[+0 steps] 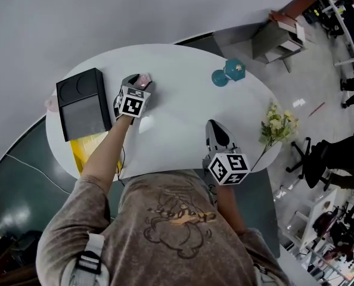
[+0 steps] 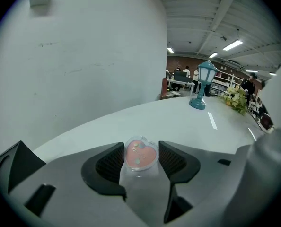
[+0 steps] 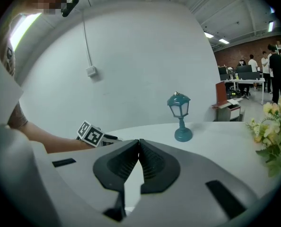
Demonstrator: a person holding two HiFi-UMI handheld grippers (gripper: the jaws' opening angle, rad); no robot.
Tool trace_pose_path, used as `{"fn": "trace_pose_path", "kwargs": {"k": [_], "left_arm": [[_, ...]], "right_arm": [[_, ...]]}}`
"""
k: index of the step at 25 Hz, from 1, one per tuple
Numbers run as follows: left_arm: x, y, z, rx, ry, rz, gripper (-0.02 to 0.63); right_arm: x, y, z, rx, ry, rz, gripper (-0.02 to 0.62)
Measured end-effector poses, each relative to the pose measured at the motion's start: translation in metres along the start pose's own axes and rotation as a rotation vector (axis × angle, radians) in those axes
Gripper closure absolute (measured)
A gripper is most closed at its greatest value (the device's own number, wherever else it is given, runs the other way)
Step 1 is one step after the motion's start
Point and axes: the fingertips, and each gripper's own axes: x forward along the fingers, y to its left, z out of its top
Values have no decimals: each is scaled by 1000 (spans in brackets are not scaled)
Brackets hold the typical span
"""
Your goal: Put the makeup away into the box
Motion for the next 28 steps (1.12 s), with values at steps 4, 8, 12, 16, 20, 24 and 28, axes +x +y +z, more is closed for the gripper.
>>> {"fn": "trace_pose_path", "kwargs": {"k": [4,8,12,16,20,24,28], "left_arm": [[-18,6,15,-16,-38,25,356],[-42,13,29,-44,-88,47,356],[-66,16,47,-65,-154,59,356],[-96,15,64,-86,-205,72,356],[-131,16,75,-98,-244,89,356],[-164,29,77,-128,-300,143,356],[-201,35,75,-153,-331,195,356]], "right_arm": [[7,4,5,-15,6,40,592],[14,14,11,-33,4,81,592],[19,23,18,-55,-5,113,592],[22,30,24,-71,-4,148,592],[26,43,30,-93,0,192,592],[34,61,34,-119,8,244,592],[39,81,36,-145,19,307,592]]}}
